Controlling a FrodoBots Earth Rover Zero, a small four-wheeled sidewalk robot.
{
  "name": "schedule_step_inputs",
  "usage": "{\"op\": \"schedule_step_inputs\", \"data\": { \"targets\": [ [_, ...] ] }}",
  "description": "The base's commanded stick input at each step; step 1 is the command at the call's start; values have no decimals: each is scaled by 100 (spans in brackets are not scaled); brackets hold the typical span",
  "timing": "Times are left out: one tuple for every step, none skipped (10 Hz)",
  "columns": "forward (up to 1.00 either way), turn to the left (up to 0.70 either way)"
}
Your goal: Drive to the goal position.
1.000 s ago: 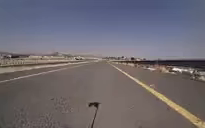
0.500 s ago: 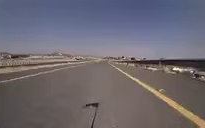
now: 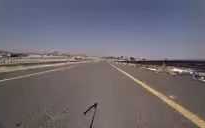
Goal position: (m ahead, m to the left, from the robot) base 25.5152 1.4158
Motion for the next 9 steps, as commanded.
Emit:
{"op": "schedule_step_inputs", "data": {
  "targets": [
    [70, -1],
    [70, -1],
    [70, -1],
    [70, -1],
    [70, -1],
    [70, -1],
    [70, -1],
    [70, -1],
    [70, -1]
  ]
}}
